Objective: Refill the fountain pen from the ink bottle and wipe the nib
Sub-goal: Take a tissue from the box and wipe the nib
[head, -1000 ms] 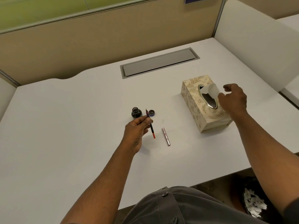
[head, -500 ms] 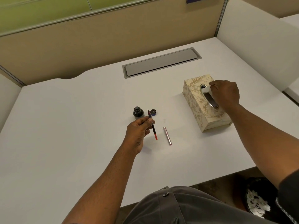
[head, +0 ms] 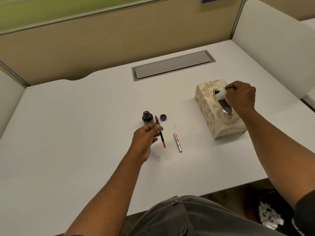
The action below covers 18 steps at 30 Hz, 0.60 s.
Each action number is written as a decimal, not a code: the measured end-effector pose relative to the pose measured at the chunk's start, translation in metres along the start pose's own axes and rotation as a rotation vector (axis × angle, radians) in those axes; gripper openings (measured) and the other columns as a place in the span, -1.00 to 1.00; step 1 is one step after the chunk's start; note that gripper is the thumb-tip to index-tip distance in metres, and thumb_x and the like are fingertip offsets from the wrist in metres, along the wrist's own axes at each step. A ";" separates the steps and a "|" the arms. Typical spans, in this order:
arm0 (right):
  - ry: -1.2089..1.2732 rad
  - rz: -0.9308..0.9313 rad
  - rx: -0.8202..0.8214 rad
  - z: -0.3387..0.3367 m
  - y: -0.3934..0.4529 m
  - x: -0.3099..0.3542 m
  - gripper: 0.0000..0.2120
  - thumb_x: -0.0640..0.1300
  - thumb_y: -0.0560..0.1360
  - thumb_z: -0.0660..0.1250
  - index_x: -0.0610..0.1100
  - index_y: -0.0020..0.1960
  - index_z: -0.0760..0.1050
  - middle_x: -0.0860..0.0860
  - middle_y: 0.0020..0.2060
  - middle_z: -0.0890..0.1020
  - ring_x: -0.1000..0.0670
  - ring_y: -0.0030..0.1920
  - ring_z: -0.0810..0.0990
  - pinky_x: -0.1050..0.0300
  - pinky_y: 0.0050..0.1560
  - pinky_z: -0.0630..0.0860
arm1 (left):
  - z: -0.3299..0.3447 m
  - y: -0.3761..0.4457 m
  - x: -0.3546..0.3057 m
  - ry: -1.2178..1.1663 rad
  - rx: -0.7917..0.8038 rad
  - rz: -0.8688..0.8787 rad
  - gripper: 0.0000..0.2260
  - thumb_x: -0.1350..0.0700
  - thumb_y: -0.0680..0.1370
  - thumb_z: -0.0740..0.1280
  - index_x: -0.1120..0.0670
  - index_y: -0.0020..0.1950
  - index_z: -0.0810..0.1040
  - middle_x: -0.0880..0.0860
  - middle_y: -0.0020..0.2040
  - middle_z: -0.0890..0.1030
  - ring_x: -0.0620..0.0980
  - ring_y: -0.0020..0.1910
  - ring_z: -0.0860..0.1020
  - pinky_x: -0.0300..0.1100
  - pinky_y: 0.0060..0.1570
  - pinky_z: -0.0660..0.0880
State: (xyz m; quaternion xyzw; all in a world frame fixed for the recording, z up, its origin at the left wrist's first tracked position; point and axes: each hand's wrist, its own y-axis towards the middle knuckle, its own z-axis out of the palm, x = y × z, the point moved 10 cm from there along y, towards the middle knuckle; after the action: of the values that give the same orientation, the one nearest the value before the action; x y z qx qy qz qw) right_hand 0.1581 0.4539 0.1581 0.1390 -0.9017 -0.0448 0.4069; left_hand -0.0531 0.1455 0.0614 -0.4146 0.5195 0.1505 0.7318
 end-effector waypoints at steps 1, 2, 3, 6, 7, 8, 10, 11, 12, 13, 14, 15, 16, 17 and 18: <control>-0.007 0.014 0.008 0.000 0.001 0.000 -0.74 -0.19 0.49 0.20 -0.22 -0.02 0.65 -0.14 -0.04 0.70 -0.10 -0.01 0.62 0.18 -0.07 0.43 | 0.000 0.000 0.000 -0.001 0.000 0.001 -0.85 0.12 0.52 0.40 0.08 0.08 0.63 0.05 -0.01 0.70 -0.02 -0.01 0.63 -0.14 0.01 0.47; -0.008 0.030 0.013 0.001 0.000 -0.001 -0.75 -0.11 0.50 0.25 -0.23 -0.03 0.63 -0.14 -0.05 0.69 -0.09 -0.03 0.61 0.18 -0.08 0.41 | -0.001 0.000 0.000 -0.001 0.001 0.001 -0.84 0.12 0.52 0.40 0.09 0.08 0.63 0.05 -0.01 0.70 -0.02 0.00 0.63 -0.14 0.01 0.47; -0.008 0.050 0.023 0.002 0.001 -0.002 -0.72 -0.02 0.50 0.30 -0.22 -0.03 0.62 -0.12 -0.06 0.69 -0.09 -0.03 0.61 0.17 -0.07 0.40 | -0.001 0.000 0.000 0.002 0.000 0.001 -0.84 0.12 0.52 0.40 0.09 0.09 0.63 0.05 -0.01 0.70 -0.02 0.00 0.63 -0.14 0.01 0.47; -0.077 0.076 0.073 0.010 0.002 -0.009 -0.69 0.04 0.45 0.42 -0.20 -0.02 0.57 -0.12 -0.02 0.66 -0.12 0.06 0.61 0.13 -0.05 0.42 | 0.000 -0.001 0.000 0.004 0.000 -0.002 -0.82 0.11 0.52 0.41 0.09 0.10 0.63 0.05 -0.01 0.71 -0.01 0.01 0.63 -0.14 0.00 0.47; -0.119 0.089 0.103 0.014 0.002 -0.013 -0.72 -0.03 0.44 0.44 -0.21 0.03 0.54 -0.15 0.02 0.64 -0.15 0.09 0.60 0.11 -0.05 0.42 | 0.000 -0.001 0.000 0.003 0.000 -0.001 -0.83 0.11 0.52 0.41 0.08 0.09 0.63 0.05 -0.01 0.71 -0.01 0.01 0.63 -0.14 0.00 0.47; -0.154 0.112 0.137 0.018 0.001 -0.017 -0.70 -0.11 0.44 0.43 -0.22 0.10 0.50 -0.17 0.08 0.62 -0.18 0.12 0.58 0.08 -0.04 0.43 | 0.000 -0.001 0.000 0.002 -0.001 -0.001 -0.84 0.12 0.52 0.41 0.07 0.08 0.63 0.05 -0.02 0.71 -0.01 0.01 0.63 -0.14 0.00 0.48; -0.195 0.172 0.202 0.025 0.000 -0.025 -0.59 -0.21 0.44 0.41 -0.25 0.24 0.40 -0.22 0.17 0.56 -0.24 0.18 0.55 0.02 0.02 0.47 | 0.000 -0.001 -0.001 0.004 -0.004 -0.001 -0.85 0.12 0.52 0.40 0.07 0.08 0.63 0.05 -0.01 0.70 -0.01 0.02 0.63 -0.13 0.01 0.48; -0.228 0.193 0.231 0.027 -0.001 -0.026 -0.56 -0.24 0.44 0.40 -0.26 0.27 0.37 -0.24 0.19 0.55 -0.26 0.19 0.54 0.02 0.02 0.47 | -0.001 -0.001 0.000 0.005 -0.006 -0.002 -0.84 0.12 0.52 0.40 0.07 0.08 0.63 0.05 0.00 0.70 0.00 0.03 0.63 -0.13 0.02 0.48; -0.283 0.204 0.260 0.029 -0.001 -0.027 -0.57 -0.26 0.43 0.38 -0.29 0.26 0.39 -0.25 0.19 0.55 -0.27 0.19 0.54 0.03 0.00 0.45 | -0.001 -0.001 0.000 0.005 -0.008 -0.003 -0.84 0.12 0.52 0.40 0.08 0.09 0.63 0.06 0.00 0.70 0.00 0.03 0.63 -0.12 0.02 0.48; -0.346 0.205 0.287 0.030 0.000 -0.027 -0.62 -0.28 0.43 0.37 -0.31 0.23 0.43 -0.27 0.17 0.57 -0.28 0.17 0.55 0.05 -0.05 0.43 | -0.001 -0.001 0.001 0.006 -0.009 -0.005 -0.83 0.12 0.52 0.41 0.08 0.09 0.63 0.06 0.00 0.70 0.01 0.04 0.63 -0.12 0.02 0.48; -0.398 0.194 0.299 0.029 0.001 -0.025 -0.68 -0.30 0.43 0.36 -0.33 0.17 0.47 -0.28 0.13 0.59 -0.29 0.13 0.57 0.07 -0.08 0.42 | -0.001 -0.001 0.001 0.006 -0.009 -0.006 -0.83 0.11 0.52 0.41 0.08 0.09 0.63 0.06 0.00 0.71 0.01 0.04 0.63 -0.12 0.02 0.48; -0.424 0.177 0.301 0.028 0.004 -0.022 -0.73 -0.31 0.43 0.35 -0.35 0.11 0.50 -0.29 0.09 0.60 -0.29 0.11 0.58 0.08 -0.10 0.41 | -0.001 -0.001 0.002 0.007 -0.010 -0.006 -0.83 0.11 0.52 0.41 0.08 0.09 0.63 0.06 -0.01 0.71 0.01 0.04 0.63 -0.12 0.01 0.48; -0.428 0.159 0.296 0.026 0.006 -0.019 -0.76 -0.32 0.43 0.34 -0.35 0.08 0.52 -0.29 0.08 0.61 -0.30 0.11 0.58 0.08 -0.09 0.41 | -0.001 -0.001 0.002 0.008 -0.009 -0.005 -0.82 0.11 0.52 0.41 0.09 0.10 0.63 0.06 -0.01 0.71 0.01 0.04 0.63 -0.13 0.00 0.48; -0.415 0.145 0.285 0.024 0.009 -0.016 -0.77 -0.32 0.43 0.33 -0.35 0.08 0.55 -0.29 0.09 0.61 -0.30 0.12 0.58 0.08 -0.08 0.42 | -0.001 0.000 0.002 0.010 -0.009 -0.005 -0.81 0.11 0.52 0.41 0.09 0.11 0.63 0.05 0.00 0.71 0.02 0.04 0.63 -0.13 0.00 0.48; -0.395 0.132 0.265 0.021 0.012 -0.012 -0.76 -0.30 0.44 0.32 -0.32 0.09 0.57 -0.28 0.10 0.61 -0.29 0.13 0.58 0.08 -0.05 0.43 | -0.001 0.000 0.003 0.010 -0.007 -0.006 -0.81 0.11 0.52 0.41 0.10 0.12 0.63 0.05 0.00 0.71 0.01 0.04 0.62 -0.13 -0.01 0.47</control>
State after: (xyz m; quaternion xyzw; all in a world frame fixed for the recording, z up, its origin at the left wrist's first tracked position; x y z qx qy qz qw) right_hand 0.1478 0.4679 0.1379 0.1204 -0.9689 0.0741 0.2032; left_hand -0.0525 0.1441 0.0590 -0.4196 0.5213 0.1482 0.7281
